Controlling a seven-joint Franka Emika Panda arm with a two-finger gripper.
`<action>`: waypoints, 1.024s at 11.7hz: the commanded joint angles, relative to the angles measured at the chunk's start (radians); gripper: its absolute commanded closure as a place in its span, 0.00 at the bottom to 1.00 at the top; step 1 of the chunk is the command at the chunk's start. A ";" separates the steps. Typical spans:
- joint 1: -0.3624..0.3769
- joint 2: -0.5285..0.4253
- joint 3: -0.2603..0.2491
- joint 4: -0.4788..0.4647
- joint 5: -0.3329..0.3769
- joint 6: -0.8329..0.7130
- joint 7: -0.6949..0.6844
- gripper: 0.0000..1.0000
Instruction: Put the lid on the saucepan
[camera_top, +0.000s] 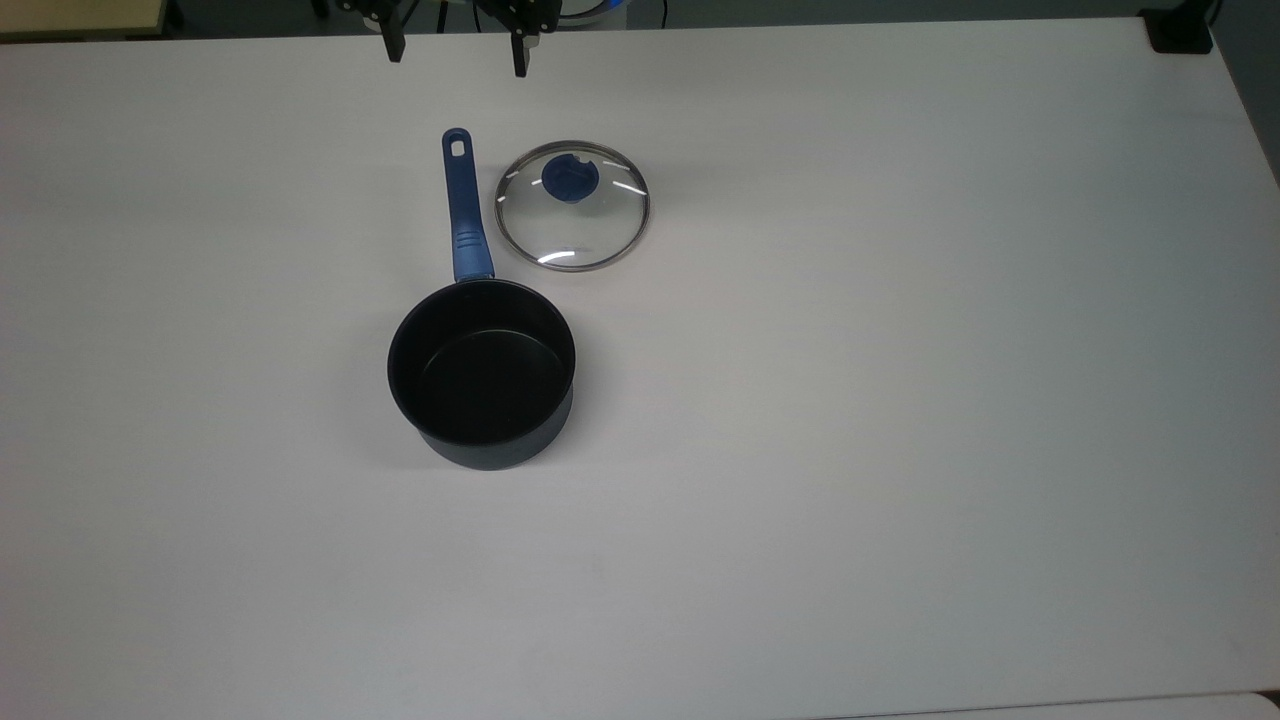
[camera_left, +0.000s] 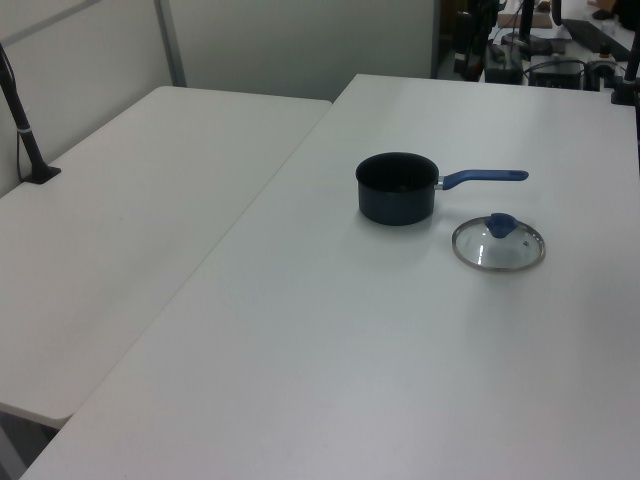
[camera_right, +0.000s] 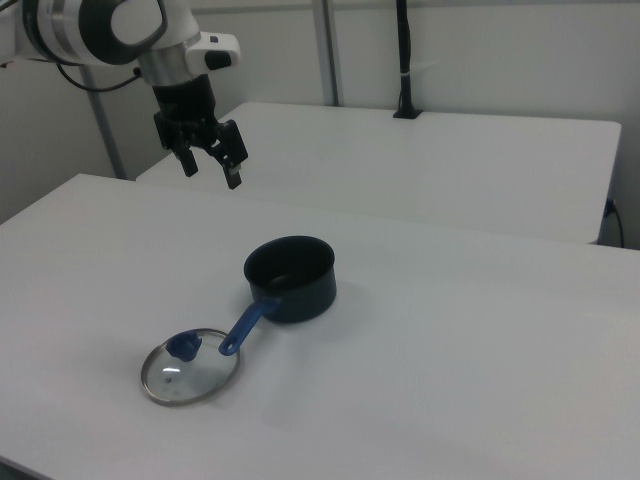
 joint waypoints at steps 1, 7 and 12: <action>0.024 0.002 -0.019 0.006 0.017 0.006 -0.009 0.00; 0.019 0.001 -0.017 0.002 0.016 0.001 -0.029 0.00; 0.016 -0.044 -0.008 -0.065 -0.016 -0.244 -0.513 0.00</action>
